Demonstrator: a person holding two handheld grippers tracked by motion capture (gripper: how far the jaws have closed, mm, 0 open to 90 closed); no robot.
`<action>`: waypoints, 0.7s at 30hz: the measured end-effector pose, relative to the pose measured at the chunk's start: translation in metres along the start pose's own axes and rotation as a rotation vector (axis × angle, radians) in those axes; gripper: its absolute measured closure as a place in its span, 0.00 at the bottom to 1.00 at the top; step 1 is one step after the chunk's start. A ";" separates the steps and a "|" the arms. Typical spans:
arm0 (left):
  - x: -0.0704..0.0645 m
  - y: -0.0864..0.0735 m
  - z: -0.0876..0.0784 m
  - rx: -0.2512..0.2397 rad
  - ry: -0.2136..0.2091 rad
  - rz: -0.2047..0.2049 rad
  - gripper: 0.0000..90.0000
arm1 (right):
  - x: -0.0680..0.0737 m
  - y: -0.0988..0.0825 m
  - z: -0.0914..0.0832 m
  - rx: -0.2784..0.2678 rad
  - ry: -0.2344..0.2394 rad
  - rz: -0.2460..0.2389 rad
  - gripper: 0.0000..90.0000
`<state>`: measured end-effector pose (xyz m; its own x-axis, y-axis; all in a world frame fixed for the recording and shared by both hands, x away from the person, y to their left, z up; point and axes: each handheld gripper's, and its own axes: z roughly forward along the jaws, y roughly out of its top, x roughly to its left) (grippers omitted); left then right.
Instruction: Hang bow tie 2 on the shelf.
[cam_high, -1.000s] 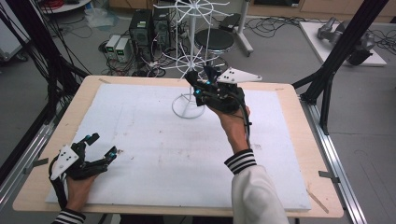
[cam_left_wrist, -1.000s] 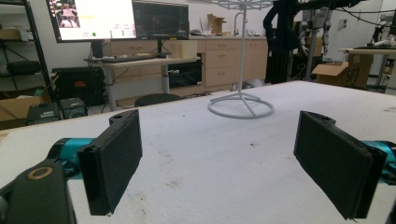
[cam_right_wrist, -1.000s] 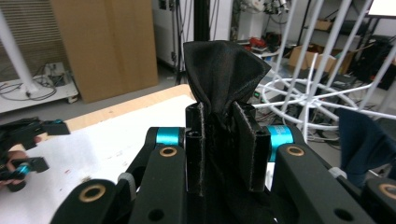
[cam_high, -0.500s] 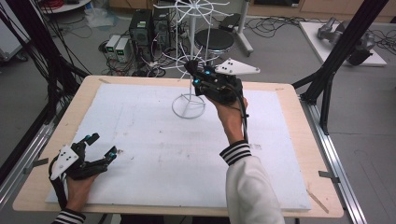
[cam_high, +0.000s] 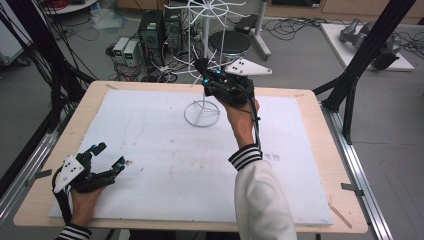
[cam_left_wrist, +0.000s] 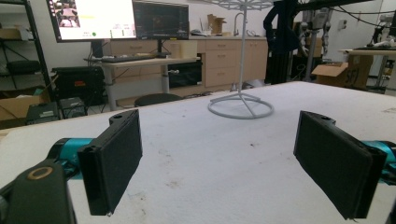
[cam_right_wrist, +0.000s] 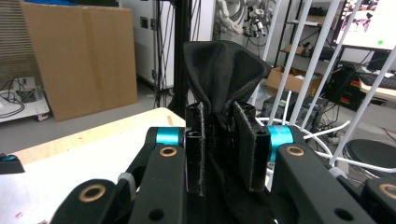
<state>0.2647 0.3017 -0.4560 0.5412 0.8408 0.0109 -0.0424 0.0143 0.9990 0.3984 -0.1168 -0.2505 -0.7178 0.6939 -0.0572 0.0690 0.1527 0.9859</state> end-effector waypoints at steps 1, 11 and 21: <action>0.000 0.000 0.000 -0.001 0.000 0.000 0.18 | 0.000 0.000 0.002 -0.008 0.003 0.003 0.84; 0.000 0.000 0.000 -0.001 0.000 -0.001 0.18 | -0.001 -0.007 0.015 -0.005 0.011 0.033 0.84; 0.000 0.000 0.000 -0.001 0.000 -0.001 0.18 | -0.004 -0.012 0.021 0.029 0.026 0.051 0.83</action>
<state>0.2646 0.3016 -0.4560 0.5414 0.8407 0.0097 -0.0423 0.0157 0.9990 0.4155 -0.1065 -0.2651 -0.7308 0.6826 -0.0024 0.1257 0.1380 0.9824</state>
